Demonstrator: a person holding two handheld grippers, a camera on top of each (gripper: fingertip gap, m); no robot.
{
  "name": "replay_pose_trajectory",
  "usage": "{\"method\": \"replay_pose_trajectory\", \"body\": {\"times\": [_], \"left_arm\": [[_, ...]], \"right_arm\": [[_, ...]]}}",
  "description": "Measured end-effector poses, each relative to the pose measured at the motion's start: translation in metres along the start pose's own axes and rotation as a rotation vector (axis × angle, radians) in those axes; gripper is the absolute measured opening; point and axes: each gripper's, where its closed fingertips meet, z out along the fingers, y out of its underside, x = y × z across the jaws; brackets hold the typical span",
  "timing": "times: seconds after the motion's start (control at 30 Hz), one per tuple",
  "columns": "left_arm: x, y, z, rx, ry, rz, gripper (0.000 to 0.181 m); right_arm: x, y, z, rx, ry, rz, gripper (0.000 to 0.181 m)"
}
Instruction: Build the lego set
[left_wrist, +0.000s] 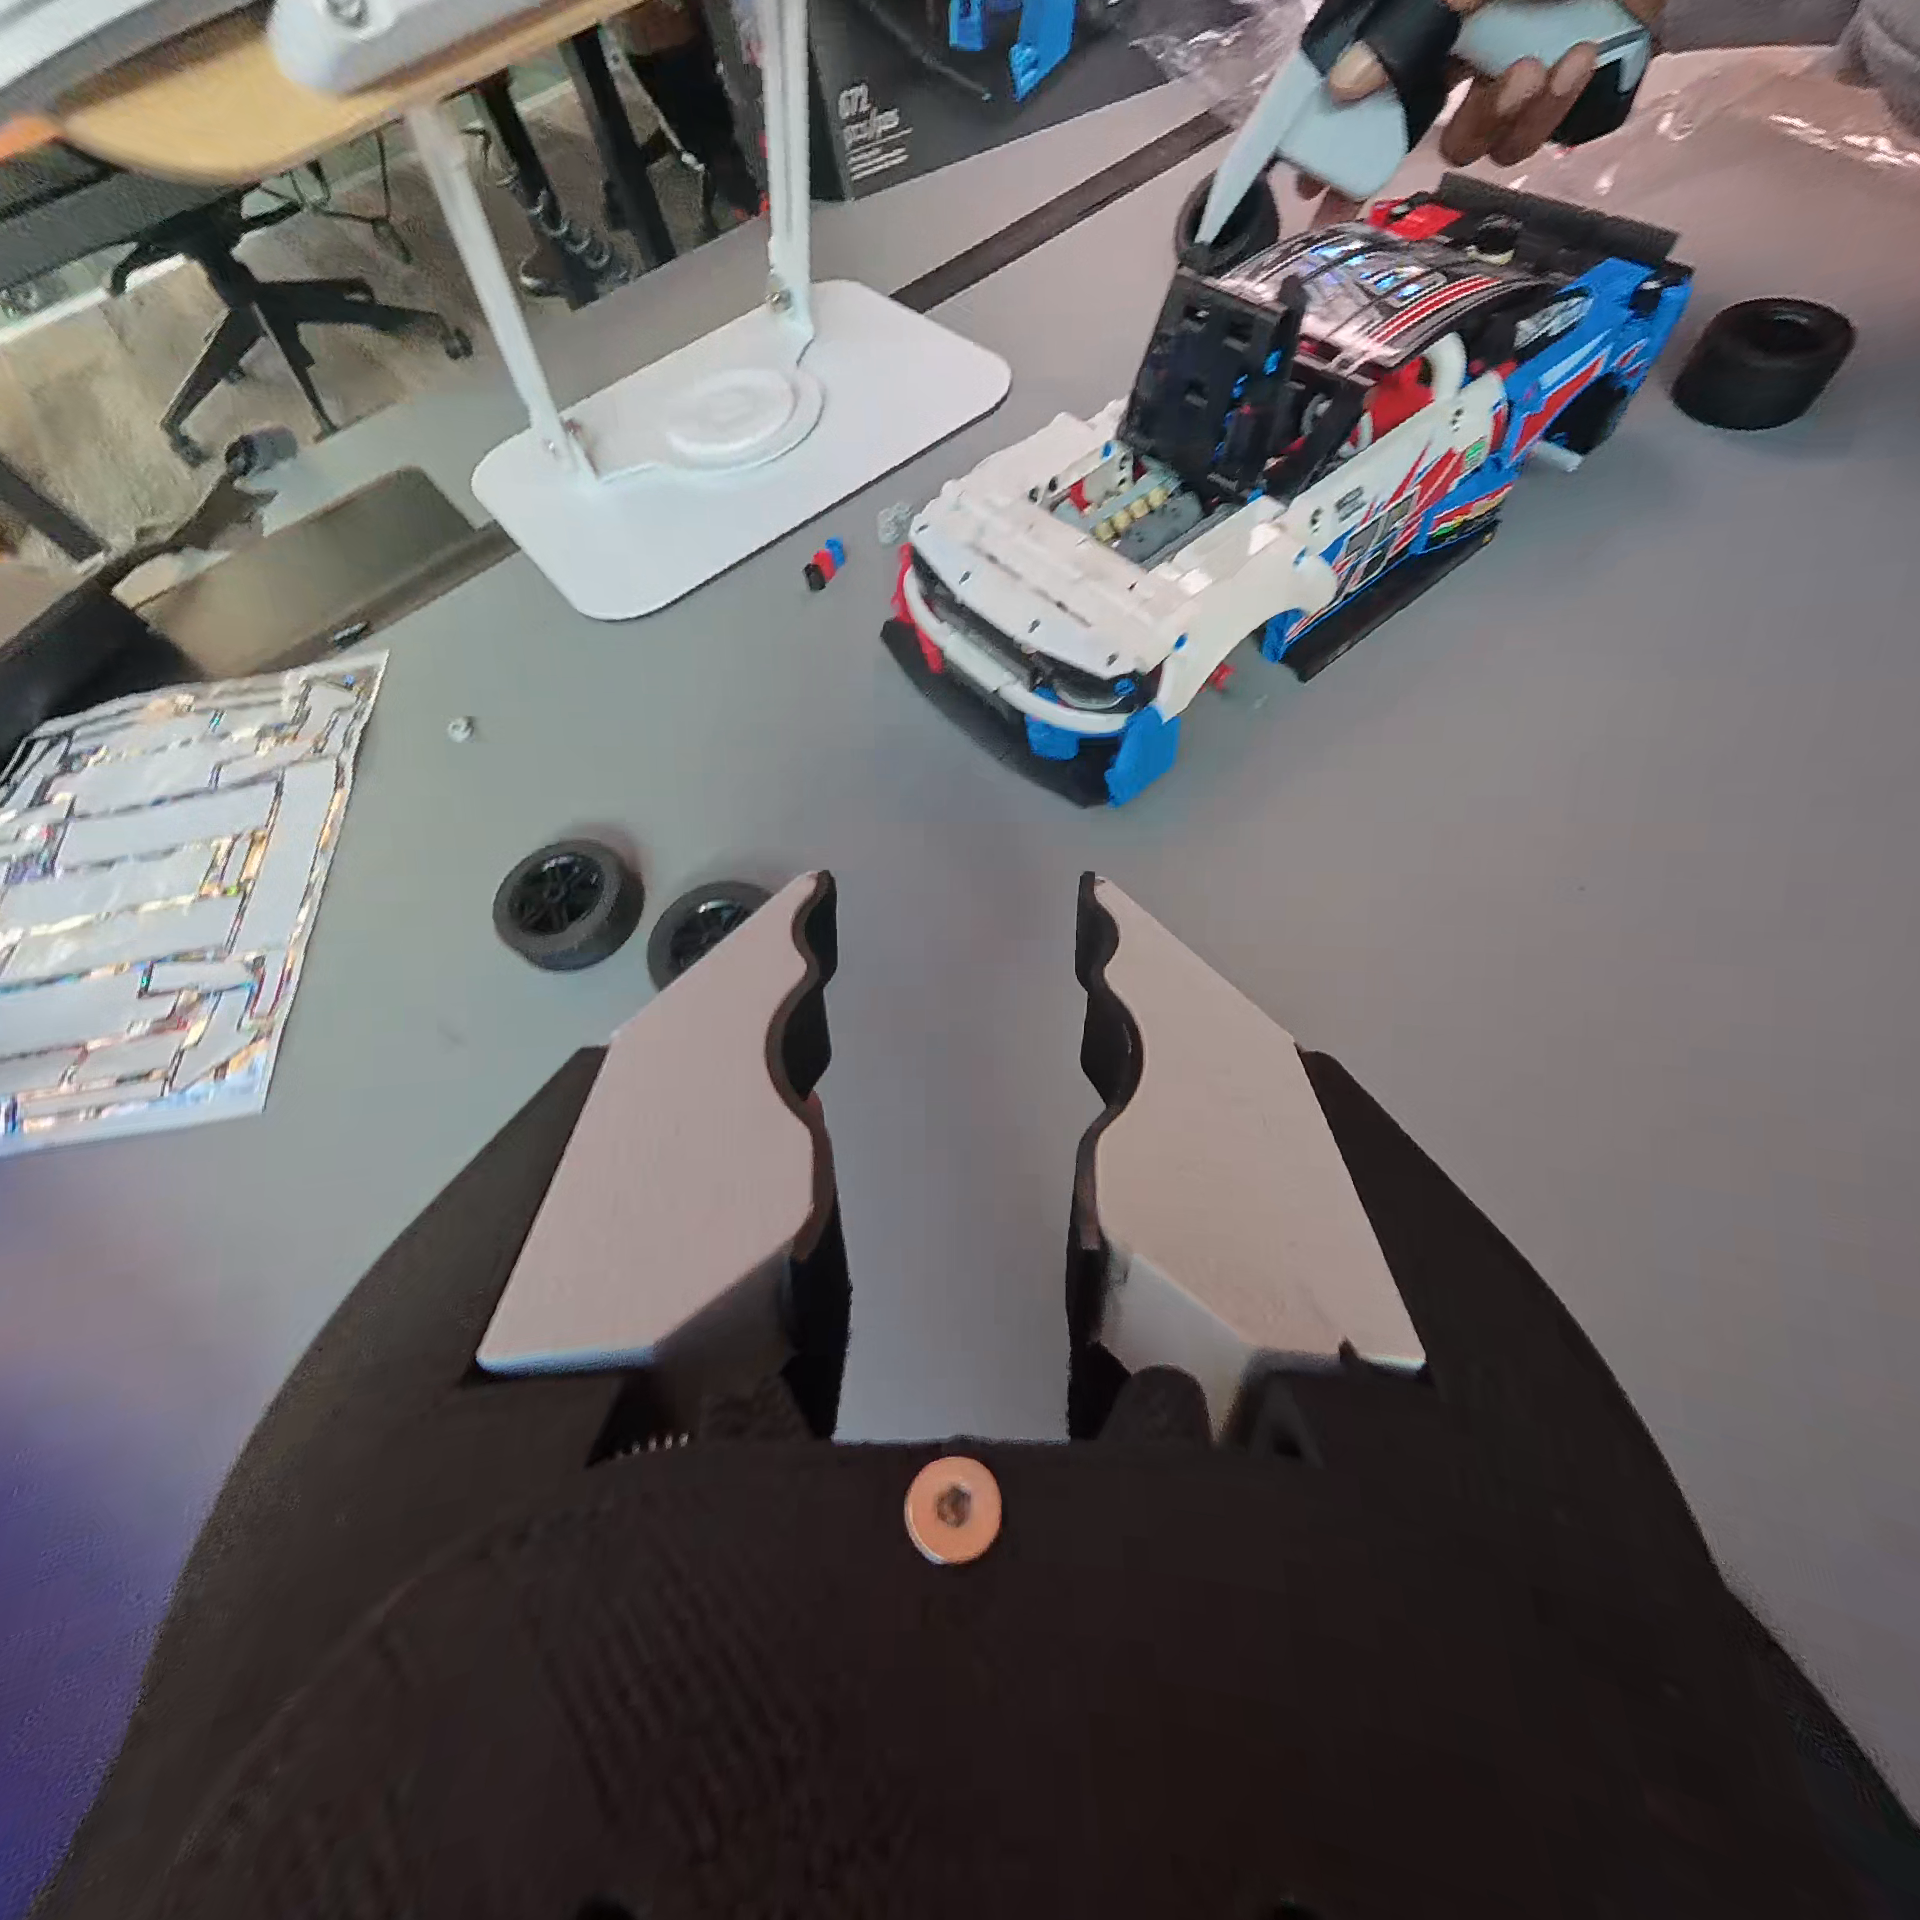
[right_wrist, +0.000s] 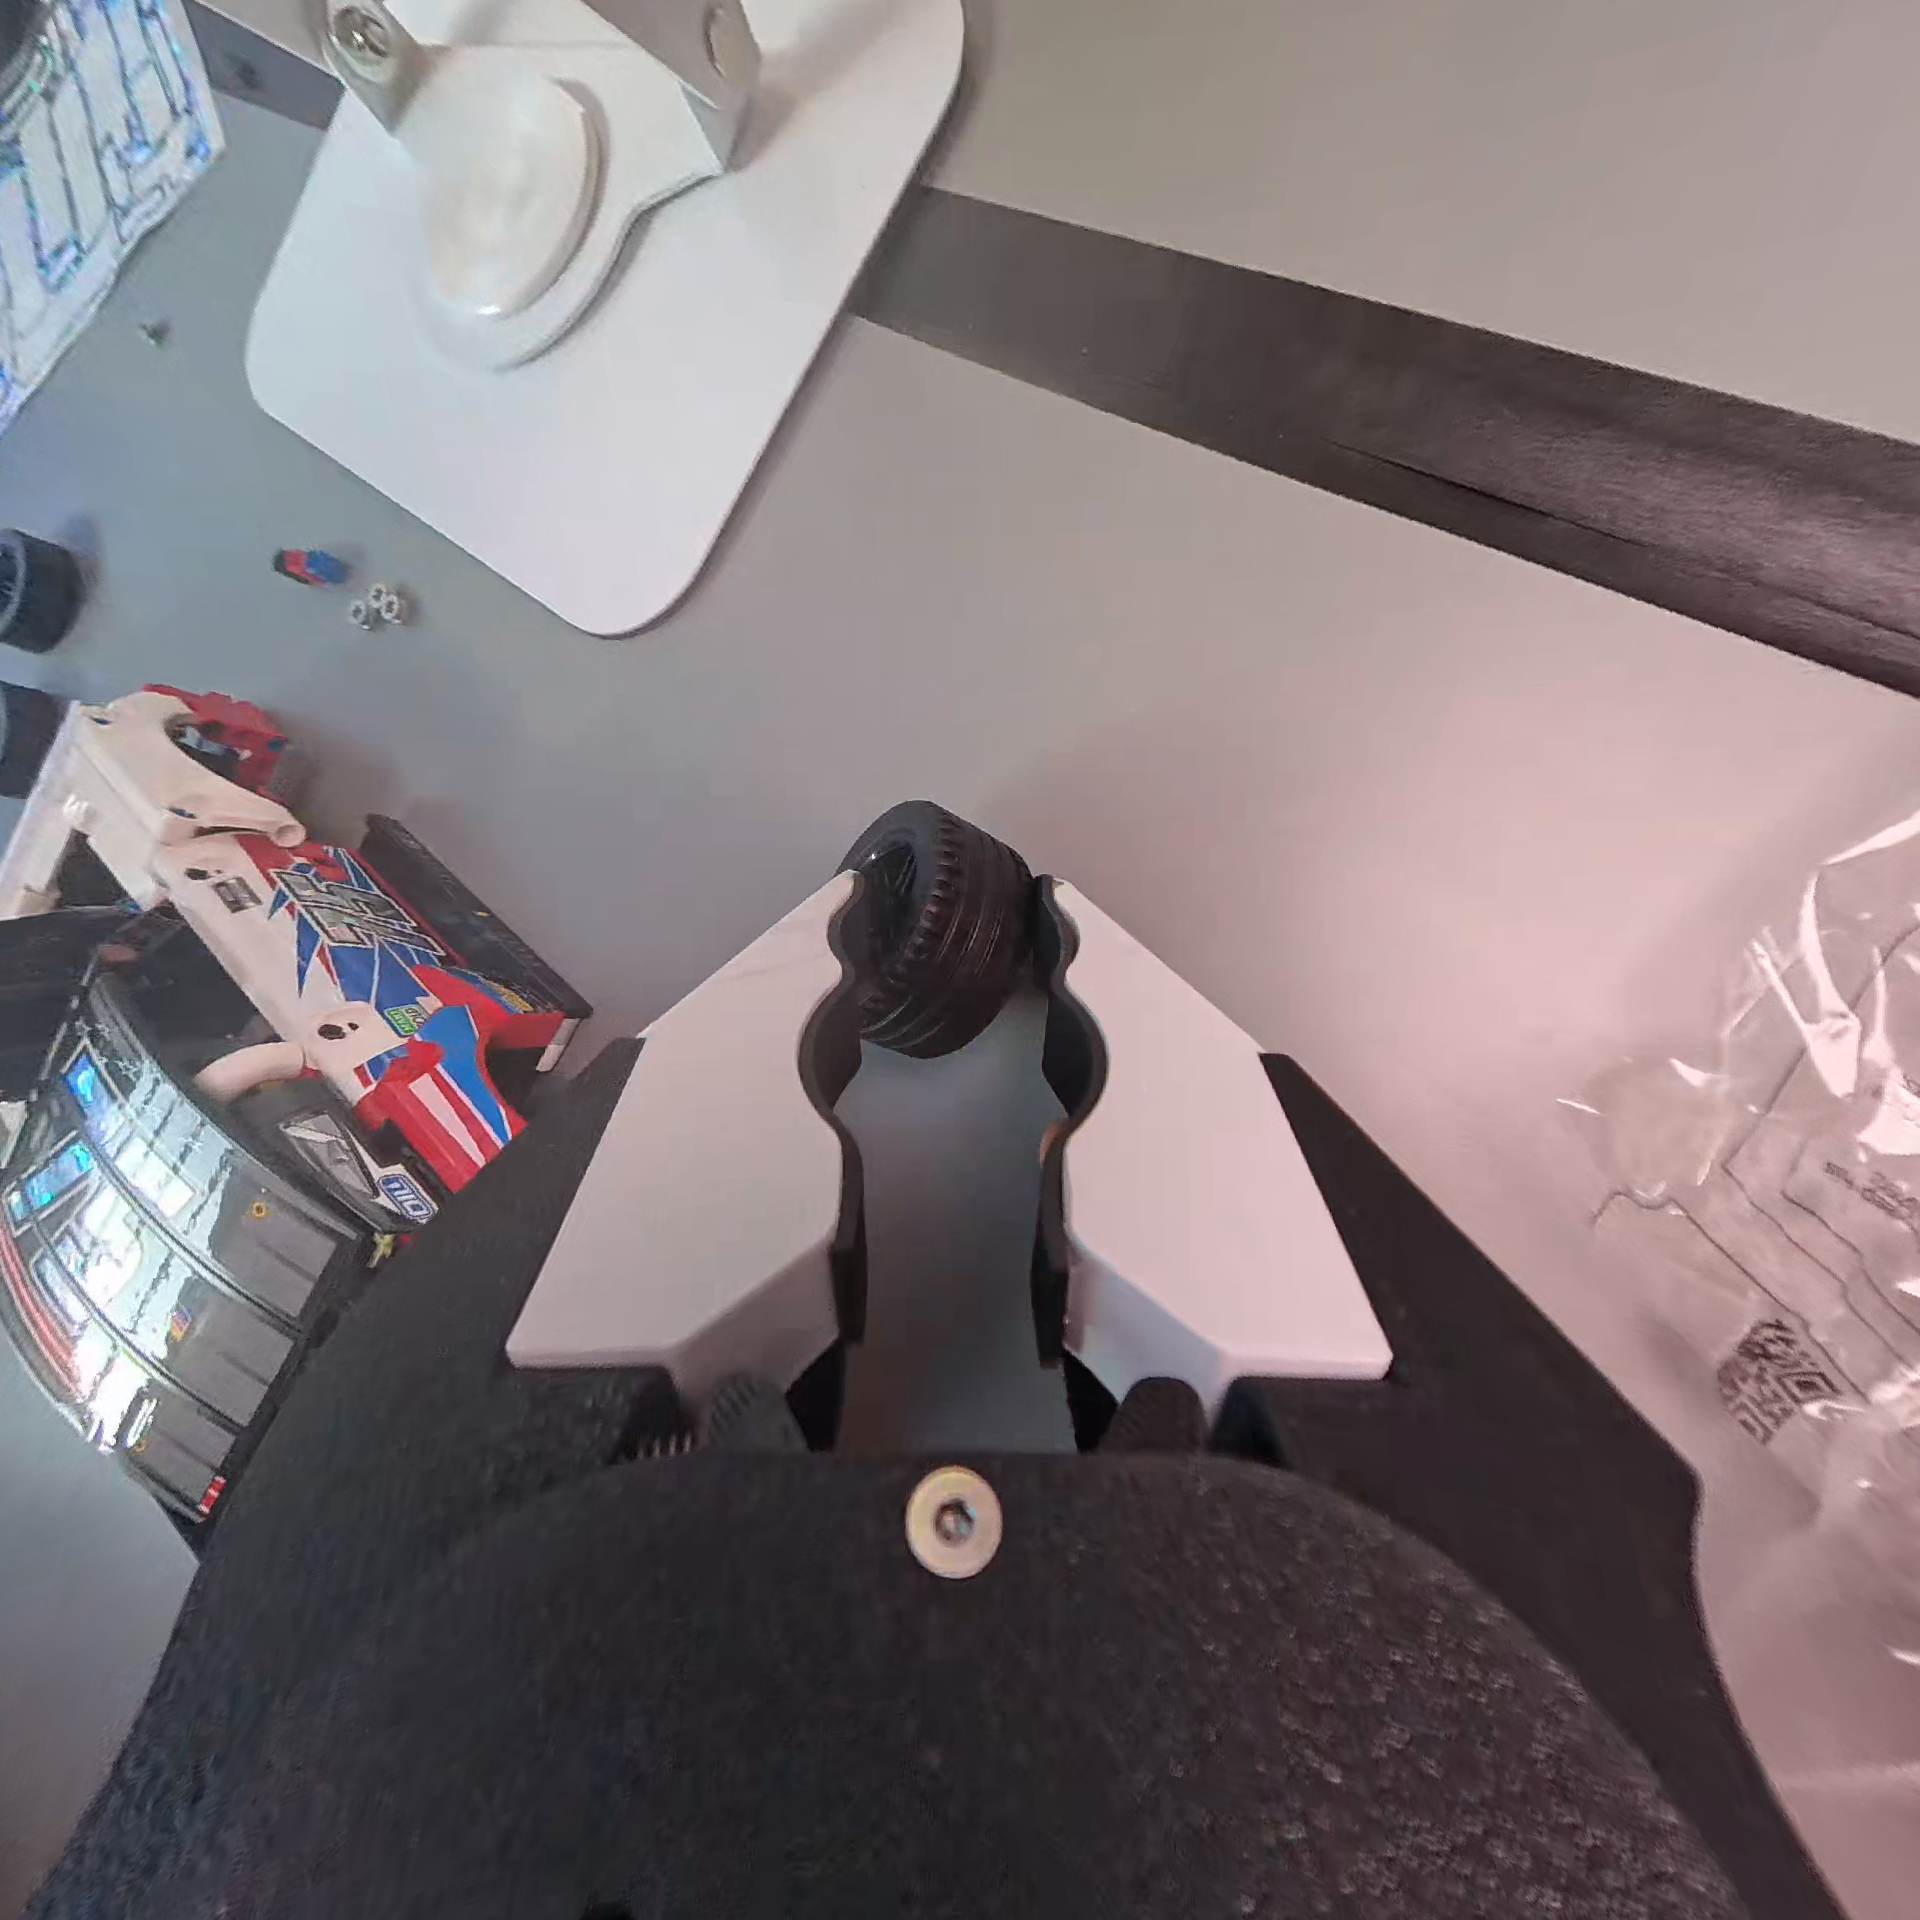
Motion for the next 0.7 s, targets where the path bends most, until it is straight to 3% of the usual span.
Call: {"method": "replay_pose_trajectory", "body": {"times": [0.17,0.23,0.33,0.4,0.47,0.63,0.7], "left_arm": [[-0.032,0.03,0.003,-0.052,-0.044,-0.051,0.046],[-0.052,0.045,0.015,-0.106,-0.079,-0.052,0.046],[-0.066,0.063,0.032,-0.173,-0.033,-0.099,0.051],[-0.066,0.064,0.042,-0.166,0.016,-0.118,0.052],[-0.068,0.062,0.049,-0.155,0.021,-0.082,0.051],[-0.062,0.055,0.069,-0.167,0.03,0.073,0.041],[-0.038,0.049,0.073,-0.169,0.129,0.13,0.041]], "right_arm": [[0.016,0.003,-0.007,-0.07,0.13,-0.071,0.052],[0.023,0.002,-0.011,-0.061,0.175,-0.106,0.051],[0.016,-0.018,-0.025,0.104,0.176,-0.147,0.055],[-0.009,-0.041,-0.052,0.322,0.152,-0.255,0.055],[-0.046,-0.041,-0.077,0.427,0.101,-0.37,0.055],[-0.139,0.016,-0.104,0.385,-0.09,-0.623,0.065],[-0.161,0.033,-0.109,0.354,-0.092,-0.717,0.071]]}}
